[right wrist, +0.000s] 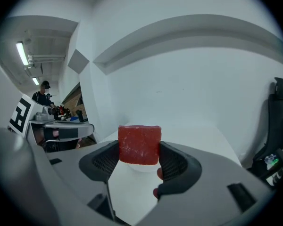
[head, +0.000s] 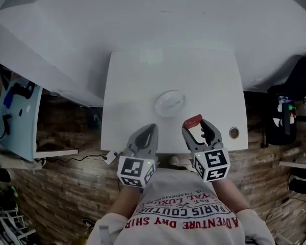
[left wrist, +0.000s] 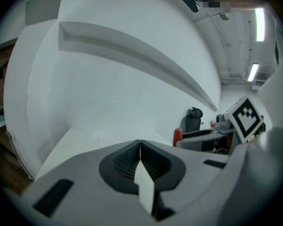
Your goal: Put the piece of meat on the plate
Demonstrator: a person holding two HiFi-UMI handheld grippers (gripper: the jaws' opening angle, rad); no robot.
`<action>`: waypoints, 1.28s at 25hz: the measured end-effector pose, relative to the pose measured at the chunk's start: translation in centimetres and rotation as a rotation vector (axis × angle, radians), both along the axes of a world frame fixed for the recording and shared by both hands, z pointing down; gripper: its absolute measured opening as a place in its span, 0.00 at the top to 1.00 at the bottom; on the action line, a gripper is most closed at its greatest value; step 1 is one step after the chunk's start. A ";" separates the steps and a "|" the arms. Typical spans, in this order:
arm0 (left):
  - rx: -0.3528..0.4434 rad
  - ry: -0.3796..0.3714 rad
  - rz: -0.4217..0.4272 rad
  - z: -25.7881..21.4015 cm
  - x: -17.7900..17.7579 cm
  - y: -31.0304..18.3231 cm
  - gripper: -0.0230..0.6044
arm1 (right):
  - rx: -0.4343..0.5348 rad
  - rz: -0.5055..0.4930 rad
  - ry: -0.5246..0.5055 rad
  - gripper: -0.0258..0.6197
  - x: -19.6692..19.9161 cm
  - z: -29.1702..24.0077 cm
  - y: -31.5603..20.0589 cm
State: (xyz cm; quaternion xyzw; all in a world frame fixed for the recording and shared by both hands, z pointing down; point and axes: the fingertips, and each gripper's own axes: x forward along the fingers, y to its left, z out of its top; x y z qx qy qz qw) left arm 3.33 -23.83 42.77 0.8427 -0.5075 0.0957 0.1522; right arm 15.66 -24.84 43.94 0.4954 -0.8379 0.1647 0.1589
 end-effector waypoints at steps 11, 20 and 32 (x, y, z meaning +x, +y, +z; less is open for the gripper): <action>-0.082 -0.016 0.041 4.0 -2.3 -7.1 0.95 | -0.164 -0.011 0.098 0.54 -3.8 6.3 -6.9; -0.183 0.001 0.083 8.6 -3.5 -9.8 0.95 | -0.347 -0.020 0.215 0.54 -5.5 14.1 -10.2; -0.242 -0.003 0.095 12.1 -4.8 -11.8 0.95 | -0.493 -0.060 0.346 0.54 -6.8 19.2 -12.1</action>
